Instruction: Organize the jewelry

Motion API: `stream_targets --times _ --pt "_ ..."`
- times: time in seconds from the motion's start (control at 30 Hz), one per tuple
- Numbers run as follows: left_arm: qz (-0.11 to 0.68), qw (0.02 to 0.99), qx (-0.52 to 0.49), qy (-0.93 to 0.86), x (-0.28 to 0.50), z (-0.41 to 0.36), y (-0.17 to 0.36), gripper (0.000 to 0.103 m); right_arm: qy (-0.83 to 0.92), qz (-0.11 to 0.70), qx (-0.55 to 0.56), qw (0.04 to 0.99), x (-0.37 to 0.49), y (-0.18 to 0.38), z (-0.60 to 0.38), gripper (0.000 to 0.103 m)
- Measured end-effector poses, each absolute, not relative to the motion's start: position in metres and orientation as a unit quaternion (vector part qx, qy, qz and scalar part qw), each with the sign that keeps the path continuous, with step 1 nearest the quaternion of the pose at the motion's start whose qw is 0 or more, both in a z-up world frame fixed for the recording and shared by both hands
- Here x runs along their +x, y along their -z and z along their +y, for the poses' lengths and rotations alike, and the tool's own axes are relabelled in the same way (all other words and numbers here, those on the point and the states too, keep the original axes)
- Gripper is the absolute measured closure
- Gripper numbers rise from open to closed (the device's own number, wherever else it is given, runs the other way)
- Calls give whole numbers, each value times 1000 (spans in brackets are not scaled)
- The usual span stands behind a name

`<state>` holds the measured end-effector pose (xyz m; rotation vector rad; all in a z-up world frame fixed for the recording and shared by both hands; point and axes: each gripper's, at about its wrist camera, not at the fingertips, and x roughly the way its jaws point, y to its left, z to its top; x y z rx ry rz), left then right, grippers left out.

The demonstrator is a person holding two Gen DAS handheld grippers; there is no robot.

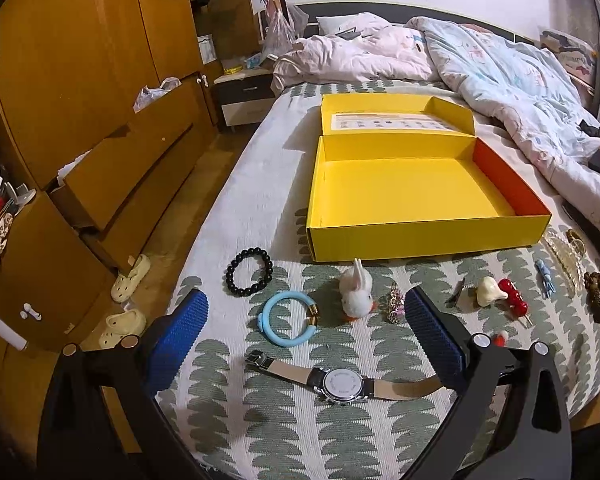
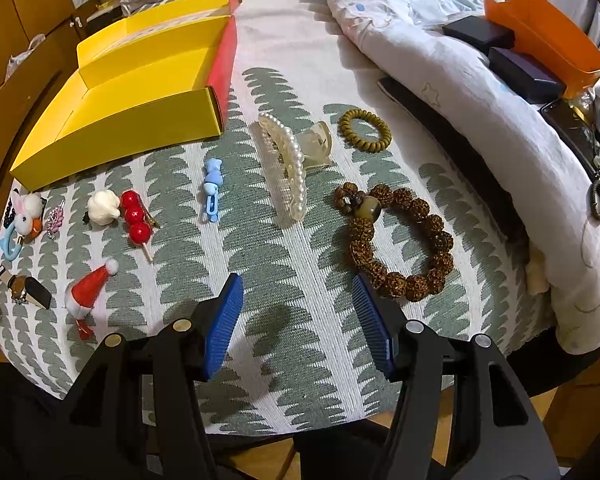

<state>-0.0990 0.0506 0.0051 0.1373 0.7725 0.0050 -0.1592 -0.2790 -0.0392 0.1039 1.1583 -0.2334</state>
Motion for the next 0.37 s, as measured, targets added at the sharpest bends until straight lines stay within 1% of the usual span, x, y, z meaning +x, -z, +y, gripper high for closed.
stream_targets --times 0.37 --pt "387 920 63 0 -96 53 -5 6 110 547 47 829 -160 39 -279 43"
